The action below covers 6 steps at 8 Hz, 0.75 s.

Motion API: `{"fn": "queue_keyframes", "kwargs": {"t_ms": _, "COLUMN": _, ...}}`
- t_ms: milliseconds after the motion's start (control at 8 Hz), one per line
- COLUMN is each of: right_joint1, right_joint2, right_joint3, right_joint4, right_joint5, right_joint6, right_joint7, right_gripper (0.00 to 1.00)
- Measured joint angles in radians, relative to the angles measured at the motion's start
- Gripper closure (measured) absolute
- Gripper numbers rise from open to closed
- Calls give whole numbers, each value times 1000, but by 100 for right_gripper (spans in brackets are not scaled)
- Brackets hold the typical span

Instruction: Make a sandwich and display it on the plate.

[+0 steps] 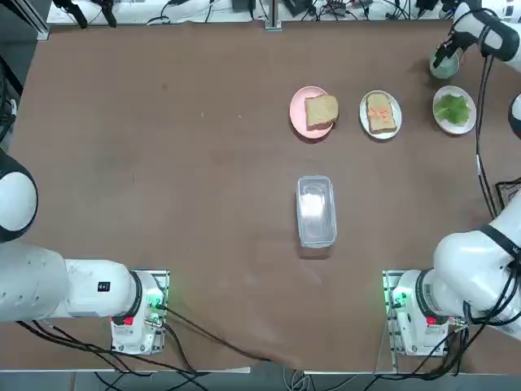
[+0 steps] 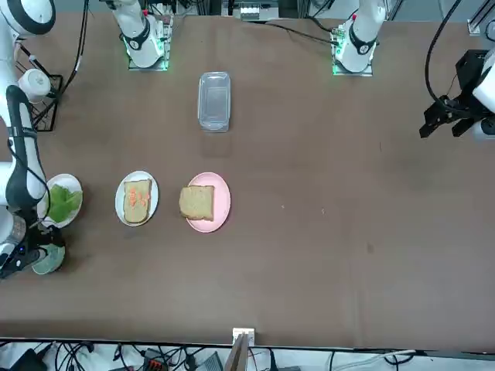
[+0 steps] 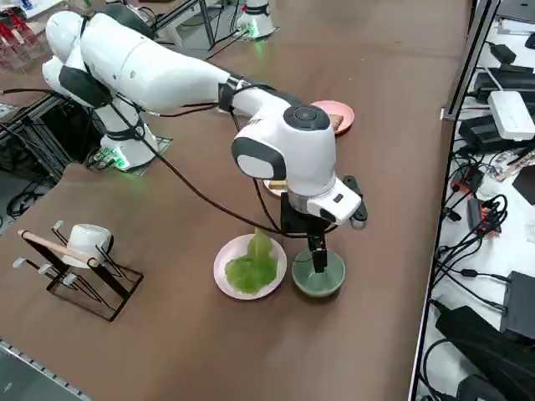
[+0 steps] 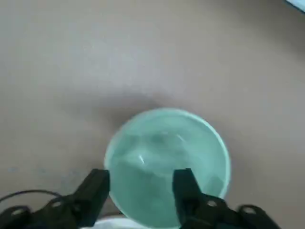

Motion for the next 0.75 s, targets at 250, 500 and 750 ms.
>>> {"fn": "queue_keyframes", "kwargs": {"t_ms": 250, "right_joint1": 1, "right_joint2": -51, "right_joint3": 6, "right_joint4": 8, "right_joint5": 2, "right_joint6": -97, "right_joint7": 7, "right_gripper": 0}}
{"fn": "queue_keyframes", "kwargs": {"t_ms": 500, "right_joint1": -6, "right_joint2": -113, "right_joint3": 7, "right_joint4": 1, "right_joint5": 26, "right_joint6": -219, "right_joint7": 44, "right_gripper": 0}}
{"fn": "queue_keyframes", "kwargs": {"t_ms": 750, "right_joint1": -33, "right_joint2": -154, "right_joint3": 5, "right_joint4": -57, "right_joint5": 44, "right_joint6": -272, "right_joint7": 83, "right_gripper": 0}}
